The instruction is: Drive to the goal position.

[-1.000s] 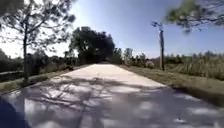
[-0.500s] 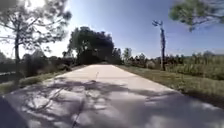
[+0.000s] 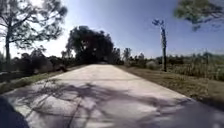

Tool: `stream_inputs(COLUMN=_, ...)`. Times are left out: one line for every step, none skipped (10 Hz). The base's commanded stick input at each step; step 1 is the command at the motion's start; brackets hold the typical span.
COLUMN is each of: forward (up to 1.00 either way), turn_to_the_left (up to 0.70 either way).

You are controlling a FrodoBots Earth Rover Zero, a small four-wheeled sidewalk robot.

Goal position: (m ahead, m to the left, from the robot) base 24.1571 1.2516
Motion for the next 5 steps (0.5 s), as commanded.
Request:
stream_inputs(forward=0.70, turn_to_the_left=0.00)
stream_inputs(forward=0.70, turn_to_the_left=0.00)
stream_inputs(forward=0.70, turn_to_the_left=0.00)
stream_inputs(forward=0.70, turn_to_the_left=0.00)
stream_inputs(forward=0.70, turn_to_the_left=0.17)
